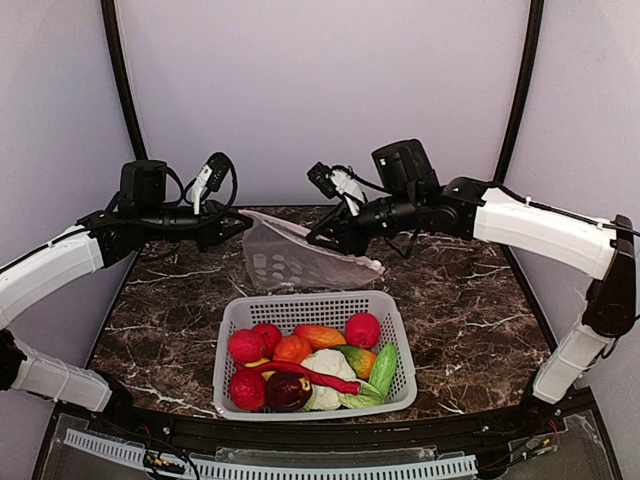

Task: Place the food in the zip-top bag and seal the zipper
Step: Unzip the zipper from the zipper food storage bag, then pass from the left arm to the right

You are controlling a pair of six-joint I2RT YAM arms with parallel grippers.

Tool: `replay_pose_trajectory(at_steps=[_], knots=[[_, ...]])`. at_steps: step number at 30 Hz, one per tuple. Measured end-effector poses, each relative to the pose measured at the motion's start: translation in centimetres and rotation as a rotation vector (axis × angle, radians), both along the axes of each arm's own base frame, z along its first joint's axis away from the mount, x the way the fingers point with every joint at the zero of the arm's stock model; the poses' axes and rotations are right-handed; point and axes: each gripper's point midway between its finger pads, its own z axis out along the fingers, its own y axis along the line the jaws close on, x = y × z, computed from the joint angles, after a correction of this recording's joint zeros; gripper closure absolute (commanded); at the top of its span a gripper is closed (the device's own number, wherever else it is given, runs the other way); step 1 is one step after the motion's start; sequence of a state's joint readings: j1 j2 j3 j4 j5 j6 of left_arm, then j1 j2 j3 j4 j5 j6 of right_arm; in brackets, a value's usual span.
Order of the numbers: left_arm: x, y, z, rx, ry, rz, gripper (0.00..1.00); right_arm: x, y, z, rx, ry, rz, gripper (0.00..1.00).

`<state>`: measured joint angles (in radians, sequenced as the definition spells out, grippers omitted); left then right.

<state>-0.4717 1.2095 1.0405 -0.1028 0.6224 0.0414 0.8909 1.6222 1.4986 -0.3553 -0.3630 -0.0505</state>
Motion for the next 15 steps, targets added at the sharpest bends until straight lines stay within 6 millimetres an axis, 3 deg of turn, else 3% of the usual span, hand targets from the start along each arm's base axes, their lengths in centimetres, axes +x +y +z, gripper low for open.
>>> replay_pose_trajectory(at_steps=[3, 6, 8, 9, 11, 15], knots=[[0.0, 0.0, 0.0, 0.000, 0.000, 0.000, 0.99, 0.1, 0.2, -0.2, -0.004, 0.007, 0.000, 0.99], [0.0, -0.1, 0.0, 0.000, 0.000, -0.001, 0.99, 0.0, 0.4, -0.2, -0.002, 0.008, 0.005, 1.00], [-0.1, -0.1, 0.0, 0.000, 0.000, -0.001, 0.89, 0.0, 0.4, -0.2, -0.002, 0.007, 0.002, 1.00], [0.0, -0.1, 0.0, 0.001, 0.000, -0.001, 0.78, 0.2, 0.3, -0.2, -0.004, 0.006, -0.006, 1.00], [0.0, -0.1, 0.0, 0.001, 0.002, 0.004, 0.63, 0.6, 0.2, -0.2, -0.009, 0.001, -0.033, 1.00], [0.4, 0.2, -0.2, 0.009, 0.005, 0.031, 0.54, 2.1, -0.5, -0.3, -0.018, 0.004, -0.116, 1.00]])
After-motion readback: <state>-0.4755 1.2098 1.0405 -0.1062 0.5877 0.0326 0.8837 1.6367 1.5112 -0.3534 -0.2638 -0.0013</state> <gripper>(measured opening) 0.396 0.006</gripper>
